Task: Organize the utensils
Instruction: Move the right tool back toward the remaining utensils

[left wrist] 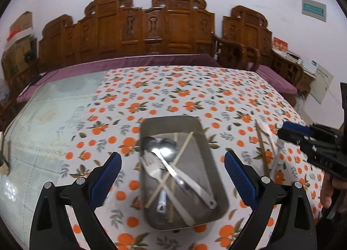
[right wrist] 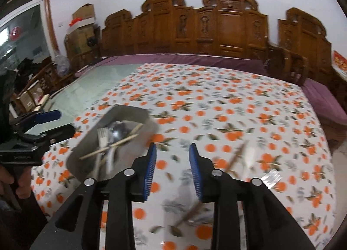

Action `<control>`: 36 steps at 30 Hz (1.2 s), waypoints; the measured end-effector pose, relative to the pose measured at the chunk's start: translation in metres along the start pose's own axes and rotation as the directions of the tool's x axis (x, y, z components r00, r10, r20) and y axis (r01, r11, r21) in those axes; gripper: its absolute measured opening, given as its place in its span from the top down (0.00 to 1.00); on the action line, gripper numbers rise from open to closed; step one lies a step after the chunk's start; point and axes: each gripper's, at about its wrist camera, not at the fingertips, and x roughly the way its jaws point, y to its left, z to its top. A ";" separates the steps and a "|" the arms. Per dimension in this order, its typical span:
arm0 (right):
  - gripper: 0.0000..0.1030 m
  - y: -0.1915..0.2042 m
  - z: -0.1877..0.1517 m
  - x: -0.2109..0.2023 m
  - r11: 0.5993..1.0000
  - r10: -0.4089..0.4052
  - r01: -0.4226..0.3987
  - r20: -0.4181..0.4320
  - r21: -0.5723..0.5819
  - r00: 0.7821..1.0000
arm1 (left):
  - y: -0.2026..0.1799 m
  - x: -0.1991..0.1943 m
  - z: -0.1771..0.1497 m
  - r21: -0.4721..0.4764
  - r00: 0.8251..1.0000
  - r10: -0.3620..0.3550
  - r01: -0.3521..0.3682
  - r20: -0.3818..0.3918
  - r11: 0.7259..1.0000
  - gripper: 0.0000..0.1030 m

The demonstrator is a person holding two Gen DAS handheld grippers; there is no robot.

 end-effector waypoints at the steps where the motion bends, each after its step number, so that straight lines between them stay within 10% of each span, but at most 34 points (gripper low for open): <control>1: 0.60 -0.009 -0.002 -0.003 1.000 -0.018 0.018 0.004 0.008 1.000 | -0.004 0.000 -0.001 0.003 1.000 -0.006 0.006 0.001 1.000 0.11; 10: 0.57 -0.080 -0.028 -0.008 0.978 -0.184 0.183 -0.004 0.101 0.983 | -0.038 0.004 -0.010 0.042 0.999 -0.044 0.044 0.001 0.998 0.11; 36: 0.48 -0.123 -0.070 0.065 0.934 -0.246 0.285 -0.194 0.215 0.950 | -0.091 0.020 -0.035 0.131 0.995 -0.088 0.093 -0.043 0.987 0.11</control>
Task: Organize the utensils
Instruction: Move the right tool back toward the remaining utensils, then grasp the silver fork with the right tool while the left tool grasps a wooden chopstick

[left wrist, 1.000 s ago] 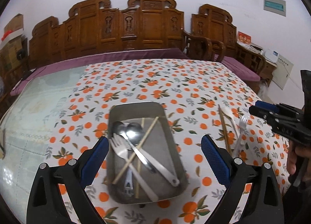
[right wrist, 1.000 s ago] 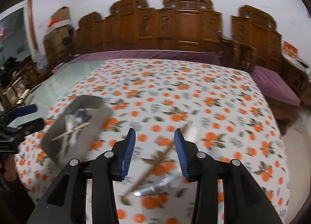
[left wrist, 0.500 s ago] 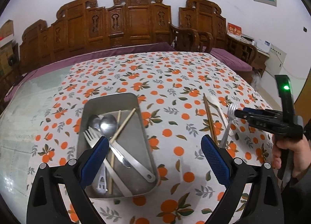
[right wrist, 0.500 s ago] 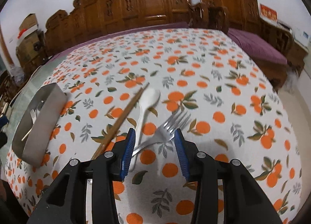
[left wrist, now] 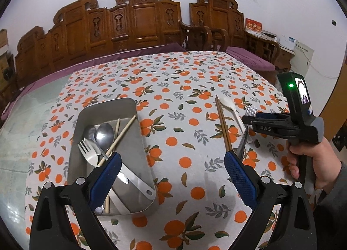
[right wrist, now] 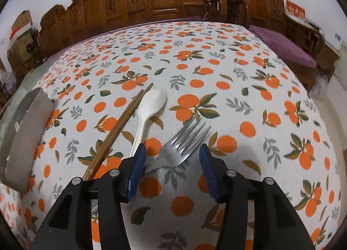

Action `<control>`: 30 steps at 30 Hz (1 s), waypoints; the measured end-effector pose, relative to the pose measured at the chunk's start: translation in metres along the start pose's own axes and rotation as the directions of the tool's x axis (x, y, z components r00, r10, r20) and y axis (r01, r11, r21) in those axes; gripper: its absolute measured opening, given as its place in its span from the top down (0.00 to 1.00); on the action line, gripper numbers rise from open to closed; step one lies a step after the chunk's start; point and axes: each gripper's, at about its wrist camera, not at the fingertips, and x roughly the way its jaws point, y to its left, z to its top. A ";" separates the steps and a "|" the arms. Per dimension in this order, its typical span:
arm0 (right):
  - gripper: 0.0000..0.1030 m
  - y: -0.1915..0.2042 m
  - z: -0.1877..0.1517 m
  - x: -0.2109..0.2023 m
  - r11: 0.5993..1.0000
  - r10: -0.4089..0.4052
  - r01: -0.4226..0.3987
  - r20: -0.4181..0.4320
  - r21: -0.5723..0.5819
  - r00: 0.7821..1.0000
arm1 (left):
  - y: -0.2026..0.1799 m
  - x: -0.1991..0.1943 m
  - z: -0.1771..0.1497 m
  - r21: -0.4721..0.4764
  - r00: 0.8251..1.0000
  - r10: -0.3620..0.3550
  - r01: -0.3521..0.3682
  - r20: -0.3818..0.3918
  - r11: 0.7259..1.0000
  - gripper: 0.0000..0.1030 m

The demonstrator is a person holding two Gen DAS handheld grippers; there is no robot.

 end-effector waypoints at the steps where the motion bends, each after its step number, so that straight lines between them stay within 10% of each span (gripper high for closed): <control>1: 0.48 0.002 0.000 0.001 1.000 -0.010 0.010 0.002 -0.010 1.000 | -0.001 0.000 0.000 0.002 1.000 0.000 0.000 -0.001 1.000 0.11; 18: 0.94 -0.005 0.011 -0.003 0.999 0.049 -0.049 0.018 -0.007 0.999 | -0.031 0.009 -0.010 0.055 1.000 -0.001 0.002 -0.014 0.999 0.11; 30: 0.97 -0.016 0.016 -0.022 0.992 0.121 -0.122 0.049 0.015 0.991 | -0.057 0.039 -0.017 0.094 0.997 -0.027 0.033 -0.071 0.995 0.11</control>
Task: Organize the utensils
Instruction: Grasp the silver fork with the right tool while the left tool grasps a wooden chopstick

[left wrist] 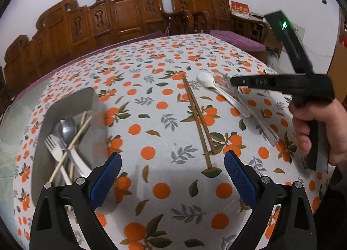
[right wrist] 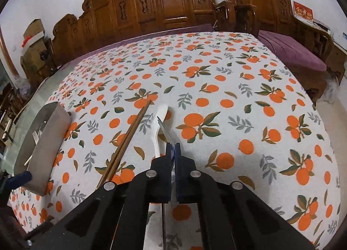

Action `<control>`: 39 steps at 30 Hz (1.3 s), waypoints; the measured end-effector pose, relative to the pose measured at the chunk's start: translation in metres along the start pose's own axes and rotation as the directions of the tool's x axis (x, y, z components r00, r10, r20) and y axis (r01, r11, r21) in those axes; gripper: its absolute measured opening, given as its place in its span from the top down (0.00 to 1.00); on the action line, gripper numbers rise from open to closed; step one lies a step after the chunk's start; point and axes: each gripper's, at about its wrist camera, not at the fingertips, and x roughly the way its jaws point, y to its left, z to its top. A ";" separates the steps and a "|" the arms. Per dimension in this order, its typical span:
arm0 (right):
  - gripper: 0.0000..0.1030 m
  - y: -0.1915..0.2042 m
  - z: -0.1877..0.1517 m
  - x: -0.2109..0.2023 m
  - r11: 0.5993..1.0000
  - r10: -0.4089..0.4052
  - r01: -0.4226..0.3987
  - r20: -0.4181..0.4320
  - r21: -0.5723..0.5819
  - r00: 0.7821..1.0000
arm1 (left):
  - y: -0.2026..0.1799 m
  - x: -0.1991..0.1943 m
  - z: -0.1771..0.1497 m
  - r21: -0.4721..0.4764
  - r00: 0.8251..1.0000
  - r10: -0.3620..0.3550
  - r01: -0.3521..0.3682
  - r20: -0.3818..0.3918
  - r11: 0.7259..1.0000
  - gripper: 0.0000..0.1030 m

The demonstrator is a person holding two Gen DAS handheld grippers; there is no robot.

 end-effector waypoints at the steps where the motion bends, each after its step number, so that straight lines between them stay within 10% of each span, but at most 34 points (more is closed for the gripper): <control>1: 0.97 -0.001 0.000 -0.001 1.000 0.000 0.000 0.004 0.003 1.000 | -0.001 0.004 0.000 0.001 1.000 -0.004 0.004 -0.005 1.000 0.11; 26: 0.97 0.002 -0.004 0.005 1.000 -0.012 0.012 -0.018 -0.017 1.000 | -0.013 0.047 0.000 0.004 0.993 -0.079 0.080 -0.090 0.997 0.96; 39: 0.97 0.005 0.000 -0.004 1.000 0.013 -0.012 0.010 -0.014 1.000 | 0.005 0.010 0.003 -0.021 0.996 -0.093 0.092 -0.008 0.996 0.96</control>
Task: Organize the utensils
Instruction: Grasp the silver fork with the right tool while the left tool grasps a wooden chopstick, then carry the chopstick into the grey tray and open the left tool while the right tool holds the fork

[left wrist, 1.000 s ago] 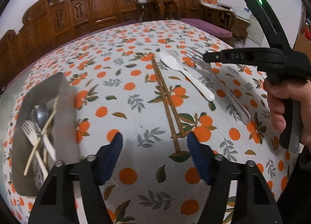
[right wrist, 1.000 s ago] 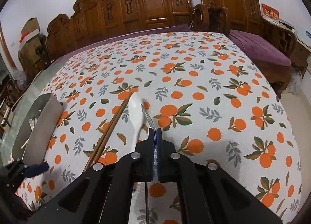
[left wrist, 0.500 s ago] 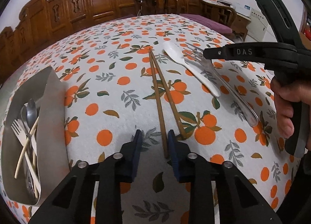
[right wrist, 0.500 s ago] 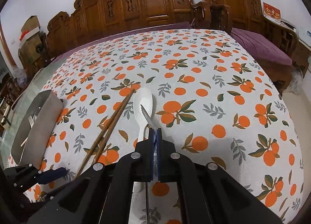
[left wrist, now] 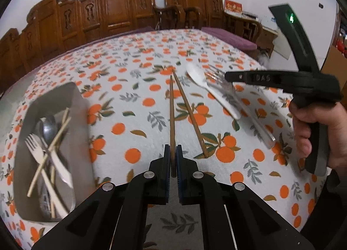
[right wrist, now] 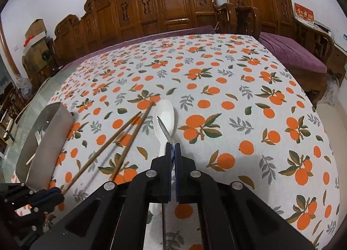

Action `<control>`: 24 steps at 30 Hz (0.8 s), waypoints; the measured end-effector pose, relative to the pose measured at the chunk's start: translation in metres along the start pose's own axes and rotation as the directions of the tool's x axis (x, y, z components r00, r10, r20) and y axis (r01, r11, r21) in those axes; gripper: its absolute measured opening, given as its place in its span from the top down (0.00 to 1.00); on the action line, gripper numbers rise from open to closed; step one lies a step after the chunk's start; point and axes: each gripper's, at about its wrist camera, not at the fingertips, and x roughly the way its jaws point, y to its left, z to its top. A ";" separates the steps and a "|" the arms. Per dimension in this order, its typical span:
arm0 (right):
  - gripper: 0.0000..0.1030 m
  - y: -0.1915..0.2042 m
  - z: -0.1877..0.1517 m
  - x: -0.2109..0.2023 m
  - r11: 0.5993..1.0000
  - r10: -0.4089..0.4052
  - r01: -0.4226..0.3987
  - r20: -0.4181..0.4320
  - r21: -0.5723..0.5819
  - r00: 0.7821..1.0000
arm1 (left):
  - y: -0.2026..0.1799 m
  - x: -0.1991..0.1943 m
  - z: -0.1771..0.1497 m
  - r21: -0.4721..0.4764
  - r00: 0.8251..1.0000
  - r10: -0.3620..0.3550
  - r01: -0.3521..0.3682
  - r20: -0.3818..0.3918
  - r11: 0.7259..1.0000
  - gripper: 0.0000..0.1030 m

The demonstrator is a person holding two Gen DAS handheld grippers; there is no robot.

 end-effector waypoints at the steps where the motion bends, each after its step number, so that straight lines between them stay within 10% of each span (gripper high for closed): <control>1: 0.97 0.002 0.000 -0.002 1.000 0.003 -0.003 0.005 -0.004 1.000 | 0.001 -0.005 0.001 -0.003 1.000 0.001 -0.001 0.010 1.000 0.96; 24: 0.97 0.036 -0.002 -0.027 0.995 0.083 -0.080 0.045 -0.067 0.996 | 0.052 -0.080 0.010 -0.081 0.985 0.099 -0.088 0.139 0.993 0.96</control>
